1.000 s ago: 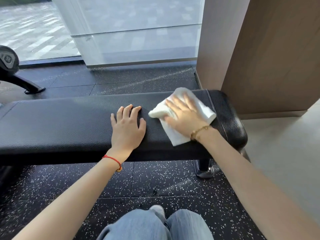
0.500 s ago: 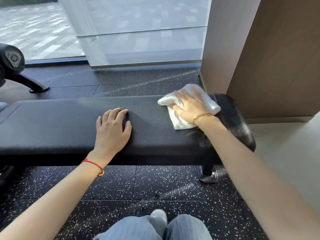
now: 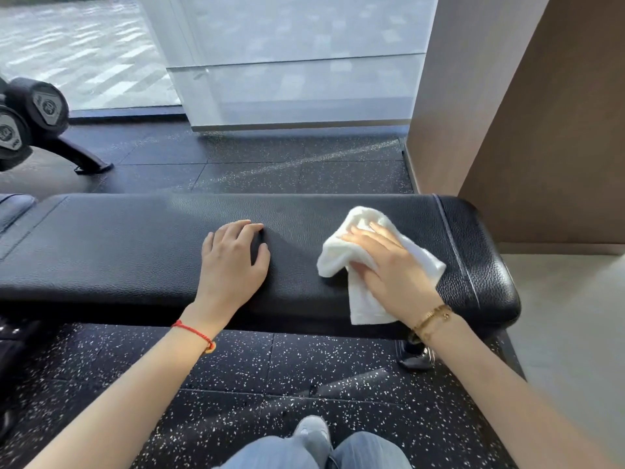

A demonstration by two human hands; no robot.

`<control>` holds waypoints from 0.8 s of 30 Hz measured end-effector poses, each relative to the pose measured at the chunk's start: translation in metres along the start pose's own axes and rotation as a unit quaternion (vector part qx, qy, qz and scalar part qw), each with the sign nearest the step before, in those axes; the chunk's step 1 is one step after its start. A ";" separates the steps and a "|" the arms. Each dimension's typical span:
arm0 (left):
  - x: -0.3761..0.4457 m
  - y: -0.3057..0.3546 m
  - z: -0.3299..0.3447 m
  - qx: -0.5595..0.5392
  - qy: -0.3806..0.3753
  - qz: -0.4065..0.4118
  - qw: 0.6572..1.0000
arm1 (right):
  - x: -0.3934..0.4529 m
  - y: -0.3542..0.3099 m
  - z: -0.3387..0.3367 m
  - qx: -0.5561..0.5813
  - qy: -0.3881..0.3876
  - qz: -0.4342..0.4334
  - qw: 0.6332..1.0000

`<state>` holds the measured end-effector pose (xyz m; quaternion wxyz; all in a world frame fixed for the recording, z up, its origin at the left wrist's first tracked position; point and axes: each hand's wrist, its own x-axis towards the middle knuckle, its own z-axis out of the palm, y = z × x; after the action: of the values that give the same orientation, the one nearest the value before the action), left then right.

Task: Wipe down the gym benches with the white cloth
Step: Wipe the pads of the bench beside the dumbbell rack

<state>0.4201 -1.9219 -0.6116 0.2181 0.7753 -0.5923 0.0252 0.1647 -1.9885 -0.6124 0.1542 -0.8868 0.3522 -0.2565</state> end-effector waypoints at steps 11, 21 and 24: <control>0.053 0.058 -0.127 -0.019 -0.063 0.041 0.997 | 0.053 -0.034 -0.118 0.117 -0.047 0.203 0.971; 0.129 0.155 -0.337 -0.028 -0.111 0.047 0.992 | 0.124 -0.128 -0.339 0.119 -0.078 0.292 0.946; 0.150 0.187 -0.390 -0.037 -0.118 0.058 0.991 | 0.143 -0.155 -0.404 0.114 -0.066 0.292 0.947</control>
<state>0.3767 -1.9526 -0.1573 0.1740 0.7284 -0.6584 -0.0756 0.1100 -2.0175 -0.1611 0.3451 -0.7370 0.5529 -0.1791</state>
